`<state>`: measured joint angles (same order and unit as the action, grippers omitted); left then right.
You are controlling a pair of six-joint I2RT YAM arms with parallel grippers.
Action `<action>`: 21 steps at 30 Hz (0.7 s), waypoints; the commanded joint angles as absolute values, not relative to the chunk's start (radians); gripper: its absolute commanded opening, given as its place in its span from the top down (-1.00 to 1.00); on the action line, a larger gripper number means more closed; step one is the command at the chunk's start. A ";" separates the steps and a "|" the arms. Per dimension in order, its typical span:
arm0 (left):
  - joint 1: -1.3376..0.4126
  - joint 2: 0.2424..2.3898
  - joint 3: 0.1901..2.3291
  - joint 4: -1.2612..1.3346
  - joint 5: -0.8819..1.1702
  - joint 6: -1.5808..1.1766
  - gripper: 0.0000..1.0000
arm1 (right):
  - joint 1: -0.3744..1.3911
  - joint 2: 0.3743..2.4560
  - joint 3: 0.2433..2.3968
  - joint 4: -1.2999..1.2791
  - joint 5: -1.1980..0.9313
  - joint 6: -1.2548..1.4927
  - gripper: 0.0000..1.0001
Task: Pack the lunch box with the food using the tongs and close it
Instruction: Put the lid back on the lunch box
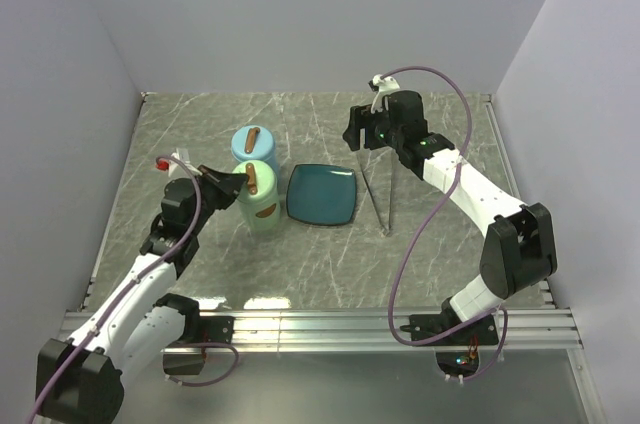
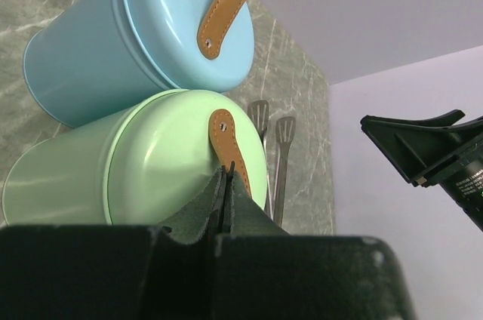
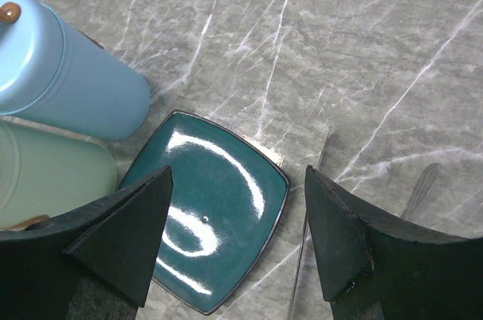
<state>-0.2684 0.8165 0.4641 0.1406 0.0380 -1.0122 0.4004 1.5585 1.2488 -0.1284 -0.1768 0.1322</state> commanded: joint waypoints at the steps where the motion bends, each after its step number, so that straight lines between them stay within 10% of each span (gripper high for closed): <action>1: -0.281 0.845 0.495 0.167 0.003 -0.993 0.99 | 0.399 1.534 1.243 -0.115 -0.170 0.124 -0.55; 21: -0.342 0.822 0.526 0.107 -0.109 -0.877 0.96 | 0.397 1.536 1.241 -0.114 -0.173 0.127 -0.56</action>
<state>-0.3420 0.8421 0.4946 0.1192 -0.0704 -0.9325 0.4004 1.5585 1.2488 -0.1284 -0.1772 0.1322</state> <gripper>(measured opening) 0.015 0.777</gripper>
